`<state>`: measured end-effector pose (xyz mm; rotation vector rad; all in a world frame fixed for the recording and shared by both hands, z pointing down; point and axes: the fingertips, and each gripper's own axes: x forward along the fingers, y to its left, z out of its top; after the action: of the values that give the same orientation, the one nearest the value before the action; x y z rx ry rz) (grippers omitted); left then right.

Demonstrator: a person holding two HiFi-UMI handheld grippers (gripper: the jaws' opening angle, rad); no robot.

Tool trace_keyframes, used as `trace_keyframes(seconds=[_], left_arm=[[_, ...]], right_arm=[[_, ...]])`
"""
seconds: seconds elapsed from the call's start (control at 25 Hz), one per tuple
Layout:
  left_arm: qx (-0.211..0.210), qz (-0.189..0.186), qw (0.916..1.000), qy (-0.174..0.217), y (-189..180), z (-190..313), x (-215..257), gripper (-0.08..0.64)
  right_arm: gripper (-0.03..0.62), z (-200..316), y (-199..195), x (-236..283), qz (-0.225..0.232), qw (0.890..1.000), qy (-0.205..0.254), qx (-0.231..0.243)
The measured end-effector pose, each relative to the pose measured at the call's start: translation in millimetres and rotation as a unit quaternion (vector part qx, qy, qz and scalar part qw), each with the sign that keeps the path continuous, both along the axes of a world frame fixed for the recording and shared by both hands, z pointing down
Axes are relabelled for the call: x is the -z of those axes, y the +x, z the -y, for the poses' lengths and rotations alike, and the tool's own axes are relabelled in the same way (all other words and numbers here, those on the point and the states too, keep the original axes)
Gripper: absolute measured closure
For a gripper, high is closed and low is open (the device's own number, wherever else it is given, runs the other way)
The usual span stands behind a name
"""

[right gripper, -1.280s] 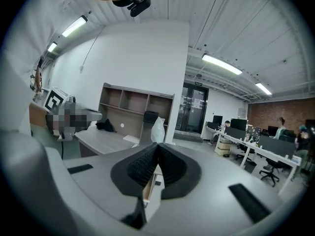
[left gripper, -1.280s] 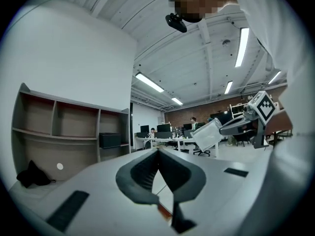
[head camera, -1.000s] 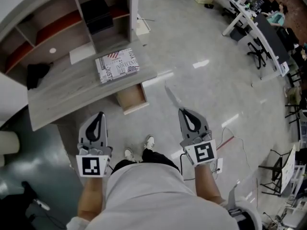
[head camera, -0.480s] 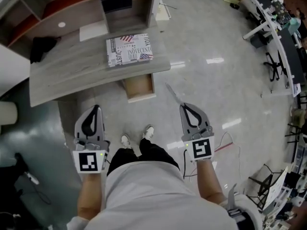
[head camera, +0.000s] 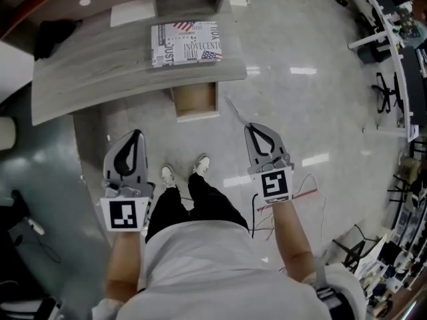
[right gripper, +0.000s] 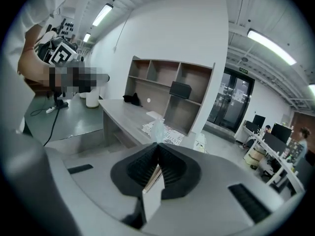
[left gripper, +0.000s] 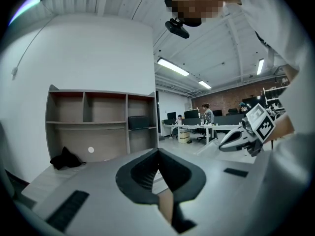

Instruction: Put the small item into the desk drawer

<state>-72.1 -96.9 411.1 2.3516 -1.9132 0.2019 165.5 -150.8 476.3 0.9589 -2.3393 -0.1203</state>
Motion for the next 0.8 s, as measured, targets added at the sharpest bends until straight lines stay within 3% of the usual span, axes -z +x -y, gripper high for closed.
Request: trace_keyframes(seconds=[0.32,0.8], left_arm=[[0.019,-0.006,0.9996,-0.021,-11.1,-7.6,-33.2,0.543],[0.049,-0.003,0.997,-0.059,-35.9,-21.1,-74.8,0.543]], right_arm=[[0.568,8.2,-21.4,-69.1,-0.082,0.995,-0.005,0.058],[0.568,18.1,-52.7,-185.5,-0.151,0.981,-0.055,0.11]])
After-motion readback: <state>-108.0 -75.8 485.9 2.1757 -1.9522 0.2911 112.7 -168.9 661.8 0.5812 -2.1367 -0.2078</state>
